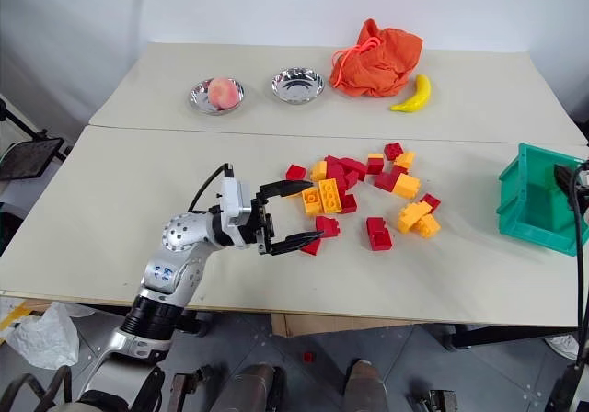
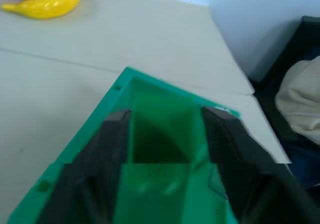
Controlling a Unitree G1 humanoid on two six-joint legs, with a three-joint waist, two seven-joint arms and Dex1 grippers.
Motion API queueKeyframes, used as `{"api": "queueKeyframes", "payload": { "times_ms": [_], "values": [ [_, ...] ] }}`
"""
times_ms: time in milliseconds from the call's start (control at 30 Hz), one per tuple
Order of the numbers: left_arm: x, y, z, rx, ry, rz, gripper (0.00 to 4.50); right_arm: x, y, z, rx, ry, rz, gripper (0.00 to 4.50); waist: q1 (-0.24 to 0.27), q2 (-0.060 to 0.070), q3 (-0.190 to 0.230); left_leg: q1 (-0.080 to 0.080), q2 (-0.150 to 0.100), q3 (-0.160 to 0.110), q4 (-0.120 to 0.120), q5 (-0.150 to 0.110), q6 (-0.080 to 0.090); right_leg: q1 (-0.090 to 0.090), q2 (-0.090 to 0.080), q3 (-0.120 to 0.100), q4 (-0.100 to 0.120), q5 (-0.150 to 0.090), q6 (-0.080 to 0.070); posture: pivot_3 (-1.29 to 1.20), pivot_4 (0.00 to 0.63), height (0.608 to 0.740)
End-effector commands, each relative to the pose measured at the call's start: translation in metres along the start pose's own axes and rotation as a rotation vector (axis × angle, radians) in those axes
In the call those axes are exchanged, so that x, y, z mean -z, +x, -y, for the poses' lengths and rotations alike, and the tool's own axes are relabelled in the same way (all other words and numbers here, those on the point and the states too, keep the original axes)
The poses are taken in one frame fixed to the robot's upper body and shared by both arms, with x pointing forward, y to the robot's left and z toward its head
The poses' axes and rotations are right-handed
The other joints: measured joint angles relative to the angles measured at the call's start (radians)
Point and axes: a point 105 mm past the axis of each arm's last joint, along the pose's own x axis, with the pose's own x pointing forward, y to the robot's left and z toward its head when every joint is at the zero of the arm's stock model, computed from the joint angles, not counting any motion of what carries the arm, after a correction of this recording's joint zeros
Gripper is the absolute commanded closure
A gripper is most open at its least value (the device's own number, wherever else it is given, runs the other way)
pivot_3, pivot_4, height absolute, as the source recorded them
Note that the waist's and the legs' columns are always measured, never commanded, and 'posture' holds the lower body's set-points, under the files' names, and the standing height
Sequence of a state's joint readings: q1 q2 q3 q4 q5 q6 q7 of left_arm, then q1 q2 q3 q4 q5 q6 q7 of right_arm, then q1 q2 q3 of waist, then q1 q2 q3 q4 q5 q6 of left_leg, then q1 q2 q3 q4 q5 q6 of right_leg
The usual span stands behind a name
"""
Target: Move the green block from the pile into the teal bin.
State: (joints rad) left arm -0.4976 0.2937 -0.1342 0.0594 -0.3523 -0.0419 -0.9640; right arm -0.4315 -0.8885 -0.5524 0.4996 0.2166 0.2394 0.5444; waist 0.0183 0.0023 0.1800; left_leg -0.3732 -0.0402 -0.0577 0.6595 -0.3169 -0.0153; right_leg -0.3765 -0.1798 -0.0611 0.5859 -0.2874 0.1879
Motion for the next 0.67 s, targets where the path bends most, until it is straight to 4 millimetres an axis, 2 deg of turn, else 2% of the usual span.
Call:
{"api": "queueKeyframes", "payload": {
  "times_ms": [33, 100, 167, 233, 267, 300, 367, 467, 533, 600, 667],
  "values": [
    [-0.01, -0.016, -0.013, -0.058, 0.043, 0.0, 0.0, -0.016, -0.002, 0.016, 0.059, -0.044, 0.045, 0.74, 0.001, 0.0, 0.0, 0.0, 0.0, 0.0, 0.0, 0.0, 0.0, 0.0, 0.0, 0.0, 0.0, 0.0, 0.0, 0.0, 0.15, 0.74],
    [-0.012, -0.026, -0.017, -0.096, 0.027, -0.002, 0.0, -0.025, 0.0, 0.014, 0.045, -0.05, 0.083, 0.04, 0.001, 0.001, 0.0, 0.0, 0.0, 0.0, 0.0, 0.0, 0.0, 0.0, 0.0, 0.0, 0.0, 0.0, 0.0, 0.0, 0.15, 0.74],
    [-0.012, -0.031, -0.017, -0.107, 0.016, -0.009, 0.0, -0.033, 0.0, 0.009, 0.008, -0.057, 0.121, 0.01, 0.001, 0.001, 0.0, 0.0, 0.0, 0.0, 0.0, 0.0, 0.0, 0.0, 0.0, 0.0, 0.0, 0.0, 0.0, 0.0, 0.15, 0.74],
    [-0.012, -0.039, -0.02, -0.139, 0.007, -0.025, 0.0, -0.055, -0.002, -0.018, -0.14, -0.06, 0.244, 0.01, -0.001, 0.001, 0.0, 0.0, 0.0, 0.0, 0.0, 0.0, 0.0, 0.0, 0.0, 0.0, 0.0, 0.0, 0.0, 0.0, 0.15, 0.74],
    [-0.012, -0.041, -0.02, -0.148, 0.004, -0.029, 0.0, -0.061, -0.003, -0.025, -0.18, -0.061, 0.277, 0.01, -0.003, 0.001, 0.001, 0.0, 0.0, 0.0, 0.0, 0.0, 0.0, 0.0, 0.0, 0.0, 0.0, 0.0, 0.0, 0.0, 0.15, 0.74],
    [-0.012, -0.045, -0.022, -0.166, 0.007, -0.041, 0.0, -0.07, -0.011, -0.051, -0.344, -0.077, 0.337, 0.01, -0.003, 0.001, 0.001, 0.0, 0.0, 0.0, 0.0, 0.0, 0.0, 0.0, 0.0, 0.0, 0.0, 0.0, 0.0, 0.0, 0.15, 0.74],
    [-0.011, -0.052, -0.026, -0.198, 0.022, -0.065, 0.0, -0.073, -0.026, -0.088, -0.587, -0.11, 0.386, 0.01, -0.004, 0.001, 0.001, 0.0, 0.001, -0.001, 0.0, 0.0, 0.0, 0.0, 0.0, 0.0, 0.0, 0.0, 0.0, 0.0, 0.15, 0.74],
    [-0.008, -0.074, -0.03, -0.252, 0.043, -0.12, 0.0, -0.048, -0.049, -0.146, -0.889, -0.182, 0.343, 0.01, -0.004, 0.0, 0.001, 0.0, 0.001, -0.001, 0.0, 0.0, 0.0, 0.001, 0.001, -0.001, 0.0, 0.0, 0.0, 0.0, 0.15, 0.74],
    [-0.003, -0.086, -0.028, -0.271, 0.051, -0.164, 0.0, -0.036, -0.068, -0.175, -1.048, -0.167, 0.325, 0.01, -0.005, 0.0, 0.001, 0.001, 0.001, -0.002, 0.0, 0.0, -0.001, 0.001, 0.001, -0.001, 0.0, 0.0, 0.0, 0.0, 0.15, 0.74],
    [0.001, -0.094, -0.025, -0.281, 0.057, -0.19, 0.0, -0.027, -0.083, -0.193, -1.148, -0.155, 0.322, 0.01, -0.003, 0.001, 0.001, 0.0, 0.0, -0.002, 0.0, 0.0, -0.001, 0.001, 0.0, -0.001, 0.0, 0.0, 0.0, 0.0, 0.15, 0.74],
    [0.006, -0.109, -0.021, -0.32, 0.068, -0.232, 0.0, 0.0, -0.097, -0.206, -1.217, -0.177, 0.293, 0.01, 0.002, 0.001, 0.001, 0.0, 0.0, -0.002, 0.001, 0.0, 0.0, 0.001, 0.0, 0.0, 0.0, 0.0, 0.0, 0.0, 0.15, 0.74]
  ]
}}
